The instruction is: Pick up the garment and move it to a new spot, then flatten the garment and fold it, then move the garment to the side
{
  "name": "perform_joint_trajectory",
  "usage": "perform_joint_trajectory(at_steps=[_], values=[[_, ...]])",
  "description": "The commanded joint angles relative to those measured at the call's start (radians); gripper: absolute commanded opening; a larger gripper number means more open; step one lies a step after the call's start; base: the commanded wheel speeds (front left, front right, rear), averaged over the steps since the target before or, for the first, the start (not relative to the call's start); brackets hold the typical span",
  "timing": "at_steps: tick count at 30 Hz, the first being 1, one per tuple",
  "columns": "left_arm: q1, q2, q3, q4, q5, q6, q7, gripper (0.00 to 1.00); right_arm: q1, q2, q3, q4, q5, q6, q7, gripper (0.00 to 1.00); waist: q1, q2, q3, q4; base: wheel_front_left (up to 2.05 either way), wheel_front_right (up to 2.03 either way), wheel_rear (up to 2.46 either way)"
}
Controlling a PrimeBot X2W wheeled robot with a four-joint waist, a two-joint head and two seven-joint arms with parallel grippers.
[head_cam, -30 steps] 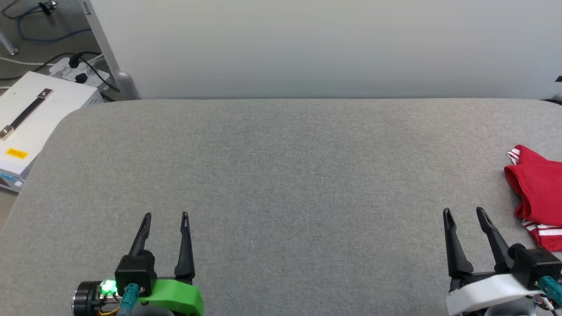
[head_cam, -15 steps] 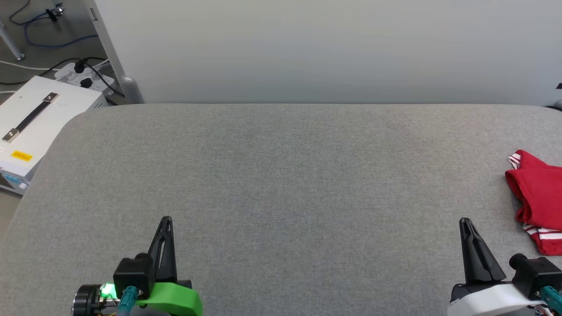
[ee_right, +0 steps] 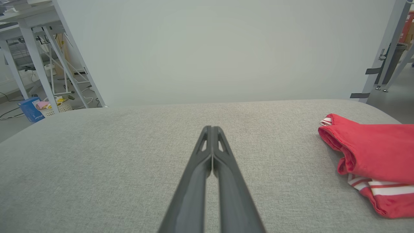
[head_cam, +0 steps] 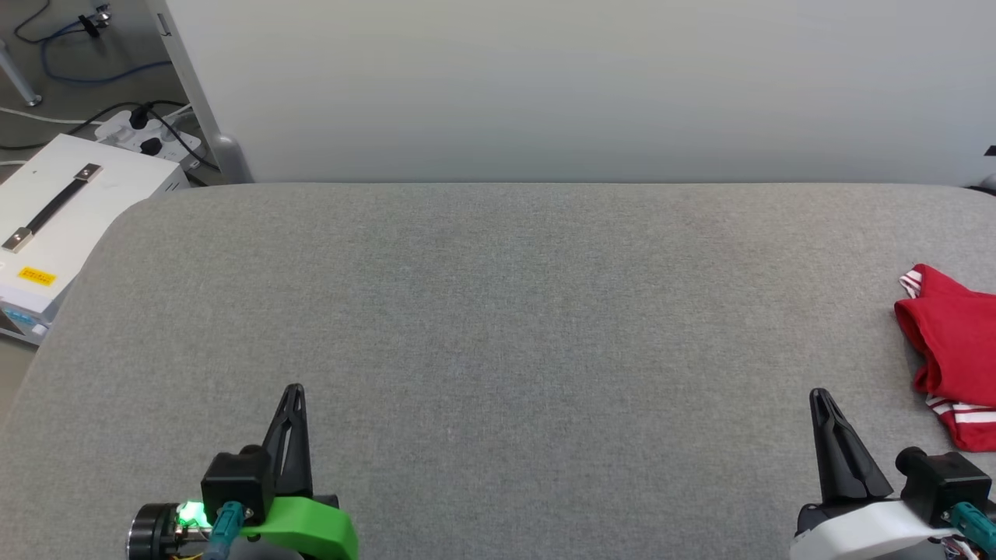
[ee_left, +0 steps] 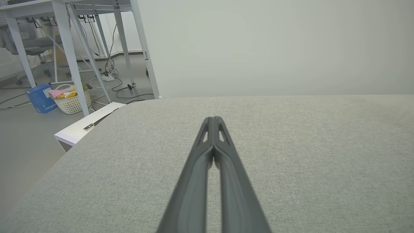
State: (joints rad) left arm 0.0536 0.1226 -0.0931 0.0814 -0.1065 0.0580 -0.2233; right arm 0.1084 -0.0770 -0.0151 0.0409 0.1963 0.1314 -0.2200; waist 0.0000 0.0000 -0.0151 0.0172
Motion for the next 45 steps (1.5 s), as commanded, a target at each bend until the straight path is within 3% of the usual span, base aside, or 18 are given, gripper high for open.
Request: perform_joint_trajectory(at_steps=[1, 45], values=[[-0.007, -0.006, 0.004, -0.007, 0.008, -0.004, 0.006, 0.00, -0.015, 0.003, 0.001, -0.006, -0.014, 0.000, 0.007, 0.00, 0.0000, 0.0000, 0.000, 0.000, 0.00, 0.00, 0.00], [-0.026, -0.033, 0.041, -0.037, 0.048, -0.026, 0.094, 0.00, -0.053, 0.012, 0.007, -0.020, -0.088, 0.000, 0.094, 0.00, 0.0000, 0.0000, 0.006, -0.007, 0.00, 0.00, 0.00]])
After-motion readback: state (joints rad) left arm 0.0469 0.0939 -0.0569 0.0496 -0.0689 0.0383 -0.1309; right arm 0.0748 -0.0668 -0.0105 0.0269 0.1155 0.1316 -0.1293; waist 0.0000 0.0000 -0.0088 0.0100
